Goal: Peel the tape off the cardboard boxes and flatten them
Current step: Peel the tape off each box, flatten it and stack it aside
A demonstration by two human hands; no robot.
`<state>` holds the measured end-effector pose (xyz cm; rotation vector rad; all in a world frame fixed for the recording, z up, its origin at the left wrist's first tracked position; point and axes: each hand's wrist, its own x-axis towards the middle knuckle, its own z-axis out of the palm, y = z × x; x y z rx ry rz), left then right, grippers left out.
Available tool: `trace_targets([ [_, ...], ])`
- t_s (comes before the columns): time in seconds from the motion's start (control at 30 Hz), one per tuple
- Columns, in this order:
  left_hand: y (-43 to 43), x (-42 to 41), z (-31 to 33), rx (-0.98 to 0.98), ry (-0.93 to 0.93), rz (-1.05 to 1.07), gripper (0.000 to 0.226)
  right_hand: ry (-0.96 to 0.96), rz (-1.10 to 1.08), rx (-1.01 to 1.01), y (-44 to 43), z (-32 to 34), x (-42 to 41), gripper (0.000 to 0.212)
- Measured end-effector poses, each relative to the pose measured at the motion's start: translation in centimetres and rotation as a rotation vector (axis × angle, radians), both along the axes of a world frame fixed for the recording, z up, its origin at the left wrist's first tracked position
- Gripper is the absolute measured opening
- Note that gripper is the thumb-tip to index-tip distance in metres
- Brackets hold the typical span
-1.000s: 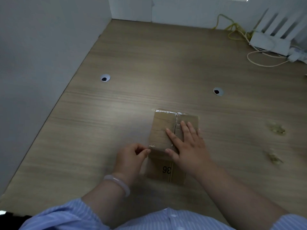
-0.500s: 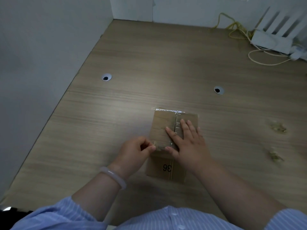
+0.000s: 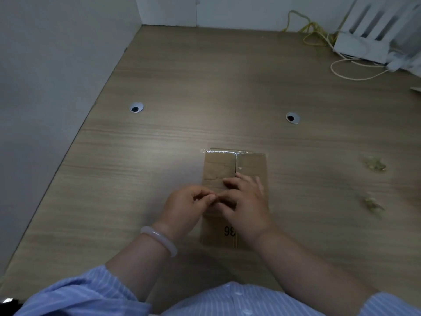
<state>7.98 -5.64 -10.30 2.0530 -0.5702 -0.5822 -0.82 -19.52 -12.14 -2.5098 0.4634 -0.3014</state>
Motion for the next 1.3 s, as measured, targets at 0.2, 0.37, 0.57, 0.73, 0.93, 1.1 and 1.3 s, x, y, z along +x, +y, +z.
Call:
trace_targets([
  [0.2,-0.1,0.4,-0.3,0.058,-0.203,-0.158,0.035,-0.087,-0.013,0.241,-1.2,-0.8,0.3,0.009],
  [0.37,-0.6,1.2,-0.5,0.177,-0.380,-0.319,0.039,-0.089,-0.006,0.366,-1.9,-0.1,-0.9,0.011],
  [0.57,-1.3,0.2,-0.5,0.285,-0.442,-0.354,0.037,-0.098,-0.167,0.568,-1.6,0.7,-3.5,0.015],
  [0.73,-2.1,-0.1,-1.3,0.449,-0.453,-0.444,0.046,-0.180,-0.303,0.669,-1.5,1.5,-4.1,0.021],
  [0.93,-2.1,0.0,-1.1,0.472,-0.498,-0.428,0.046,-0.328,-0.674,1.002,-4.6,2.9,-5.5,0.013],
  [1.1,-2.3,-0.4,-0.4,0.457,-0.641,-0.409,0.045,-0.400,-0.857,1.137,-4.6,2.5,-6.1,0.024],
  [1.3,-3.3,-0.8,-0.1,0.295,-0.698,-0.405,0.042,-0.194,-0.388,0.338,-4.5,1.6,-6.0,0.022],
])
